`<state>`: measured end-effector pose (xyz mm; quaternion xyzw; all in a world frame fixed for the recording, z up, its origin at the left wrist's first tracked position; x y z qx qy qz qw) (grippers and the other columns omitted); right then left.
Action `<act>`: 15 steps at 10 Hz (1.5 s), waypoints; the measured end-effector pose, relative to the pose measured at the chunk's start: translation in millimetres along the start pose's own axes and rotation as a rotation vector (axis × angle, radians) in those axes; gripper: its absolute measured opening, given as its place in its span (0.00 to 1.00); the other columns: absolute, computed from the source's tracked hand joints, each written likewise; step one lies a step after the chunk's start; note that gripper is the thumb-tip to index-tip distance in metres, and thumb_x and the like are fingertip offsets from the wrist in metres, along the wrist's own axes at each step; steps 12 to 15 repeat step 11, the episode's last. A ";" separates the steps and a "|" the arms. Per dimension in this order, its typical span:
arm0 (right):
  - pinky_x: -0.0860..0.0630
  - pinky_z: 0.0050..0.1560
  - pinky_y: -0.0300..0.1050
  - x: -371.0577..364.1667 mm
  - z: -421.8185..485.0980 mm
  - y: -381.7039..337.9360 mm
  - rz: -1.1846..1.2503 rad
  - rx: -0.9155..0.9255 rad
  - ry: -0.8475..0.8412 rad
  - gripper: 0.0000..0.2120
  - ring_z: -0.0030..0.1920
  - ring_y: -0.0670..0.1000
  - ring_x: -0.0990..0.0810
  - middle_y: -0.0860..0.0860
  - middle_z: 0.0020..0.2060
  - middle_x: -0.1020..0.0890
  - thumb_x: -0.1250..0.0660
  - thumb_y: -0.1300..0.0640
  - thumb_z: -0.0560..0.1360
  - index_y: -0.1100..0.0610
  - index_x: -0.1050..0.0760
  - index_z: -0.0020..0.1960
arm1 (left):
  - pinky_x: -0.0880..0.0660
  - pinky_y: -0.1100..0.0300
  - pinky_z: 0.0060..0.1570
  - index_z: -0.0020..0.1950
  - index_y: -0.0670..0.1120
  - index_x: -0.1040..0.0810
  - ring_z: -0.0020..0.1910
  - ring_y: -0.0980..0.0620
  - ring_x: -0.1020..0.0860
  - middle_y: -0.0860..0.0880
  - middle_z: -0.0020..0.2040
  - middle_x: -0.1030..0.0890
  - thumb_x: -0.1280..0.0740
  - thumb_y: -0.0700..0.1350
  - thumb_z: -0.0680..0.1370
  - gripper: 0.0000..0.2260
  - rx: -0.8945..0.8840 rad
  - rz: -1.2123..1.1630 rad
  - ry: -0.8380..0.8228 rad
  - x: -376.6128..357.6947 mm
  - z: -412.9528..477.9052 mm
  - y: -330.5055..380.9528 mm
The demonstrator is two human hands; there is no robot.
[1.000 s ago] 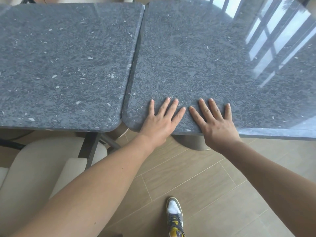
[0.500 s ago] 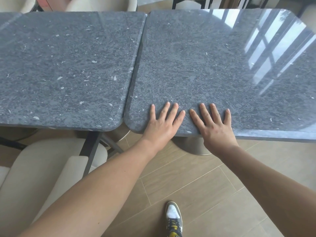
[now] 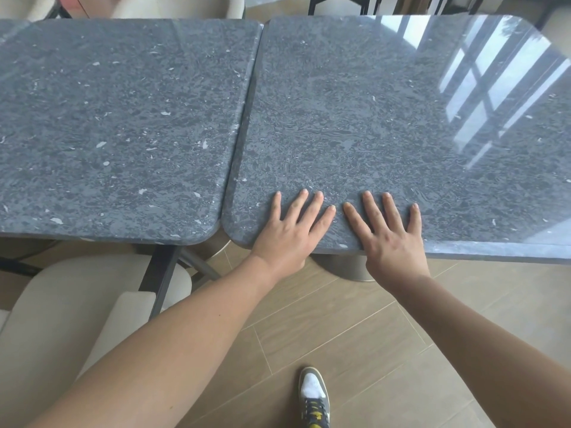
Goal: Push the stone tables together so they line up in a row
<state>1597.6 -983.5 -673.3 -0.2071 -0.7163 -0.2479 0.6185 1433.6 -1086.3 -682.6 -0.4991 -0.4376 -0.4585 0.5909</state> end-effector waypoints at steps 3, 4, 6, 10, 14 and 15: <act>0.38 0.71 0.84 -7.8 7.2 -3.6 0.047 -0.013 0.082 0.37 0.77 0.73 0.29 0.62 0.79 0.28 0.55 0.50 0.74 0.50 0.32 0.81 | 0.38 0.29 0.68 0.79 0.47 0.38 0.77 0.34 0.34 0.40 0.79 0.33 0.35 0.40 0.74 0.33 -0.029 -0.020 0.048 -3.9 1.7 -5.9; 0.38 0.70 0.84 -9.1 6.9 -2.8 0.051 -0.021 0.105 0.37 0.77 0.74 0.29 0.62 0.79 0.27 0.54 0.50 0.73 0.51 0.32 0.81 | 0.37 0.29 0.68 0.79 0.47 0.38 0.76 0.34 0.33 0.40 0.78 0.33 0.35 0.40 0.74 0.33 -0.027 -0.014 0.064 -2.7 1.4 -5.9; 0.40 0.74 0.81 -13.1 8.2 2.8 0.011 0.005 0.082 0.39 0.80 0.71 0.33 0.59 0.82 0.32 0.38 0.48 0.72 0.48 0.39 0.84 | 0.40 0.29 0.70 0.80 0.47 0.40 0.77 0.35 0.35 0.40 0.79 0.35 0.35 0.42 0.72 0.35 -0.011 -0.021 -0.008 -1.0 1.6 -5.1; 0.40 0.84 0.53 27.3 1.4 33.3 1.139 -0.036 0.231 0.31 0.80 0.42 0.33 0.48 0.78 0.27 0.40 0.35 0.78 0.49 0.28 0.77 | 0.42 0.45 0.79 0.81 0.55 0.46 0.79 0.63 0.40 0.54 0.80 0.37 0.37 0.59 0.78 0.34 0.338 -1.081 0.153 27.4 13.9 -17.4; 0.35 0.78 0.34 50.8 -2.4 45.0 1.438 -0.166 0.286 0.25 0.75 0.30 0.30 0.36 0.73 0.25 0.40 0.36 0.78 0.42 0.28 0.73 | 0.39 0.52 0.78 0.79 0.57 0.42 0.79 0.60 0.37 0.52 0.80 0.35 0.37 0.54 0.79 0.29 0.503 -1.445 0.276 53.9 26.8 -10.7; 0.35 0.78 0.34 50.8 -2.4 45.0 1.438 -0.166 0.286 0.25 0.75 0.30 0.30 0.36 0.73 0.25 0.40 0.36 0.78 0.42 0.28 0.73 | 0.39 0.52 0.78 0.79 0.57 0.42 0.79 0.60 0.37 0.52 0.80 0.35 0.37 0.54 0.79 0.29 0.503 -1.445 0.276 53.9 26.8 -10.7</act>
Point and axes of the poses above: each hand's wrist, its own z-axis towards the middle knuckle, its own x-axis out of the back of the hand, y = z × x, the point moved 2 cm from there along z, towards the middle knuckle
